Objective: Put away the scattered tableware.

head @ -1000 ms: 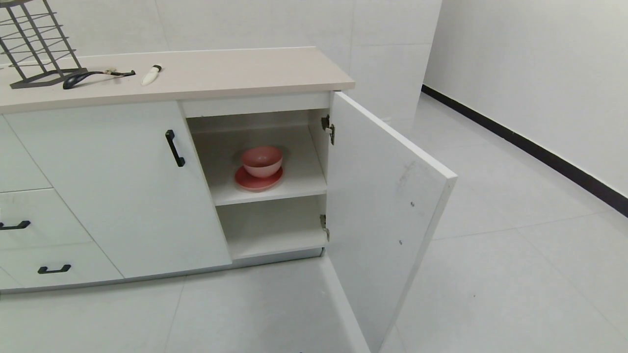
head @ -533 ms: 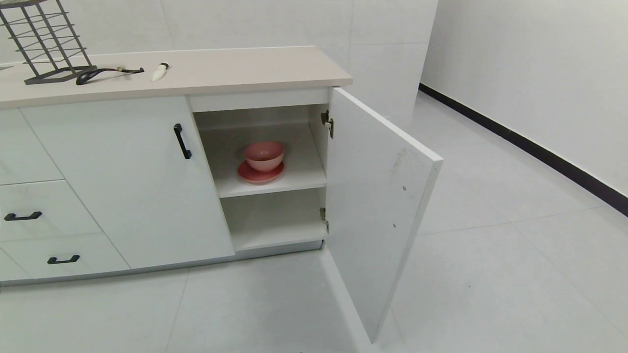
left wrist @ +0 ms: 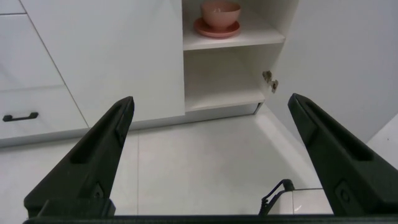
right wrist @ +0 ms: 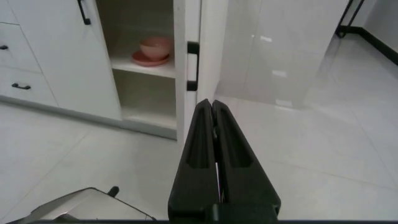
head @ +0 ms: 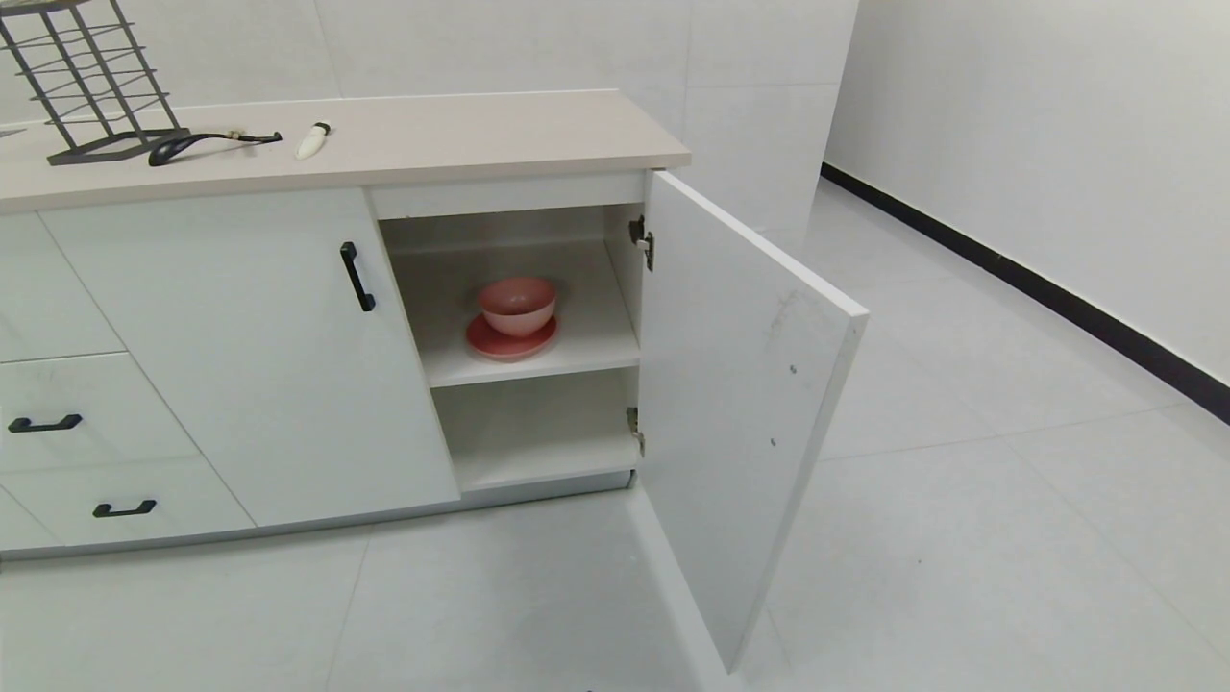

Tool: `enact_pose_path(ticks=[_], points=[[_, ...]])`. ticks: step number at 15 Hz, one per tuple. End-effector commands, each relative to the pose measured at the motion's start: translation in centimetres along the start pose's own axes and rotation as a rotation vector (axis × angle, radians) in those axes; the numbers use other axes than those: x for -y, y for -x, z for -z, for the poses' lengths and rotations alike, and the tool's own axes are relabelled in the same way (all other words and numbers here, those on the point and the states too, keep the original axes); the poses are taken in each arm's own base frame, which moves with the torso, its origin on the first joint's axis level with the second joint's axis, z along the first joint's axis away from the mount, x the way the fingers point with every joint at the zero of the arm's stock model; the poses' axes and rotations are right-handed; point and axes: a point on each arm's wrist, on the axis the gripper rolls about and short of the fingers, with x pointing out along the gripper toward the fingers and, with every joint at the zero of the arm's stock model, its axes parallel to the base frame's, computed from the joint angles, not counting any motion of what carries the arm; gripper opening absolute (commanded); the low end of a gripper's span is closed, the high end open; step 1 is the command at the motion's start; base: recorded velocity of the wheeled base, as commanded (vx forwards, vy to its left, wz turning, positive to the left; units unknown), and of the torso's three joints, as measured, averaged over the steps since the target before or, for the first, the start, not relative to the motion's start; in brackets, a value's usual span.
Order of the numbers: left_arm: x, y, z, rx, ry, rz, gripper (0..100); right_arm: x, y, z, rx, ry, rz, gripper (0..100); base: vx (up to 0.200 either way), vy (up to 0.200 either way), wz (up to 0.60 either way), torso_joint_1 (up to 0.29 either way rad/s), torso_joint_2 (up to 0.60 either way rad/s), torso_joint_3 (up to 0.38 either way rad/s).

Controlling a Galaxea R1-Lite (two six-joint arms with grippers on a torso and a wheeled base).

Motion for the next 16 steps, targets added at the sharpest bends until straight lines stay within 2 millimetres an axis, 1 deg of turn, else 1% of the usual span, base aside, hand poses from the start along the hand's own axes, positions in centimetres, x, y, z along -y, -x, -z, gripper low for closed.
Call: enact_pose_path(ticks=[1,3,4,6,11,12,14,16], points=[[0.0,0.0,0.0,0.001,0.001,-0.001,100,1.6,-5.7,-0.1,-0.108,-0.022,-0.026,0,0.0,0.0,0.0,0.0,0.0,0.0],[0.0,0.0,0.0,0.001,-0.001,0.0,100,2.5,-8.8,1.2,-0.102,-0.008,-0.03,0,0.0,0.0,0.0,0.0,0.0,0.0],[0.0,0.0,0.0,0.0,-0.005,0.002,100,2.8,-10.0,1.7,-0.092,-0.007,-0.032,0,0.0,0.0,0.0,0.0,0.0,0.0],[0.0,0.0,0.0,0.0,-0.004,0.002,100,3.5,-13.2,2.8,-0.073,0.001,-0.113,0,0.0,0.0,0.0,0.0,0.0,0.0],[0.0,0.0,0.0,0.0,-0.004,0.002,100,4.8,-18.3,2.7,-0.056,0.04,-0.14,0,0.0,0.0,0.0,0.0,0.0,0.0],[0.0,0.0,0.0,0.0,-0.004,0.002,100,4.6,-19.1,2.8,-0.052,0.05,-0.174,0,0.0,0.0,0.0,0.0,0.0,0.0],[0.0,0.0,0.0,0.0,-0.004,0.002,100,3.9,-21.4,3.2,-0.047,0.061,-0.239,0,0.0,0.0,0.0,0.0,0.0,0.0],[0.0,0.0,0.0,0.0,-0.004,0.002,100,3.8,-23.6,4.0,-0.061,0.056,-0.259,0,0.0,0.0,0.0,0.0,0.0,0.0]])
